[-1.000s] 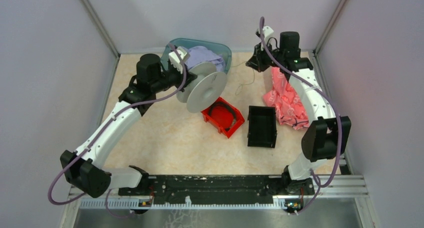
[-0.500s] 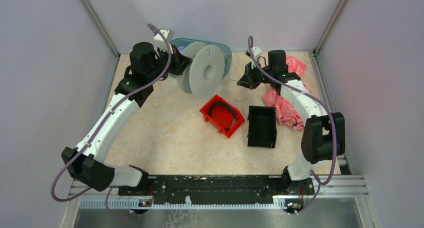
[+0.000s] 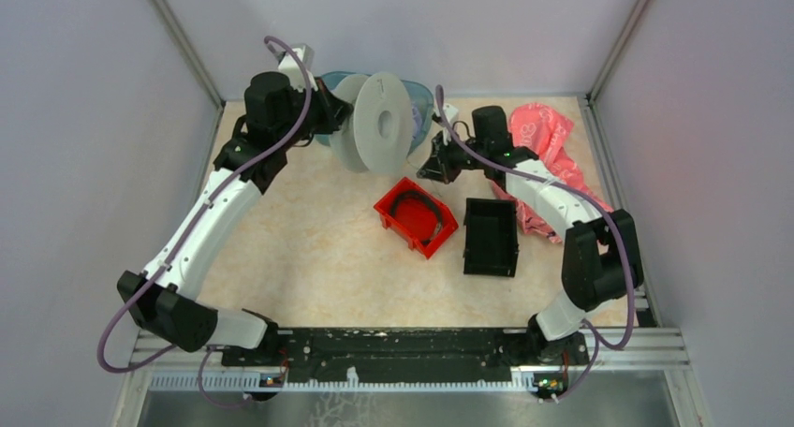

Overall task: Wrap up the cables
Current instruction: Wrap the cable around the cable reel.

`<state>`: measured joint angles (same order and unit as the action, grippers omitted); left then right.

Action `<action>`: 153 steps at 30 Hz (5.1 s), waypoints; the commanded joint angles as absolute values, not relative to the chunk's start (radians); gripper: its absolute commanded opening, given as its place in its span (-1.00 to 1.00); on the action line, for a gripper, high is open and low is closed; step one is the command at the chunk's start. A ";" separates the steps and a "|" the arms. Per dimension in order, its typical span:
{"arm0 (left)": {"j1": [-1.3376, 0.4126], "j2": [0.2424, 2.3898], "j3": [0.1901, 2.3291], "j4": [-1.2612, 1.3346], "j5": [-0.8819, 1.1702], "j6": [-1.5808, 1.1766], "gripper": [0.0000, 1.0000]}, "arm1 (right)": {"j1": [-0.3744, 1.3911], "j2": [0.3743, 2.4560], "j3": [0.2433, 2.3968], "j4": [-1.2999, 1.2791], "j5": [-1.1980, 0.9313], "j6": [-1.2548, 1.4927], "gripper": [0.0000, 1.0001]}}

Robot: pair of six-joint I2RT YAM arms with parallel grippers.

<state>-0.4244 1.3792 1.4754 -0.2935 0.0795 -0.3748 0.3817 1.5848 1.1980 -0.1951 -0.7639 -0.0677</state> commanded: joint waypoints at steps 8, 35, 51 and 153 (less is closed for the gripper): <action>-0.420 1.391 1.556 -0.279 -0.031 -0.419 -0.99 | 0.418 1.545 1.164 -0.062 -0.937 -0.003 -1.00; -0.425 1.384 1.480 -0.232 -0.240 -0.356 -0.99 | 0.571 1.557 1.311 -0.227 -1.119 -0.029 -0.90; -0.578 1.381 1.367 -0.081 -0.430 -0.084 -1.00 | 0.577 1.556 1.575 -0.340 -0.978 0.053 -1.00; -0.580 1.409 1.807 -0.333 -0.103 -0.294 -1.00 | 0.353 1.588 1.087 0.413 -0.665 0.164 0.43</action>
<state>-0.5808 1.4052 1.7535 -0.3672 -0.1955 -0.2295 0.3706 1.6714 1.1061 0.3378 -0.7471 0.2474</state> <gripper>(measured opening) 0.041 0.711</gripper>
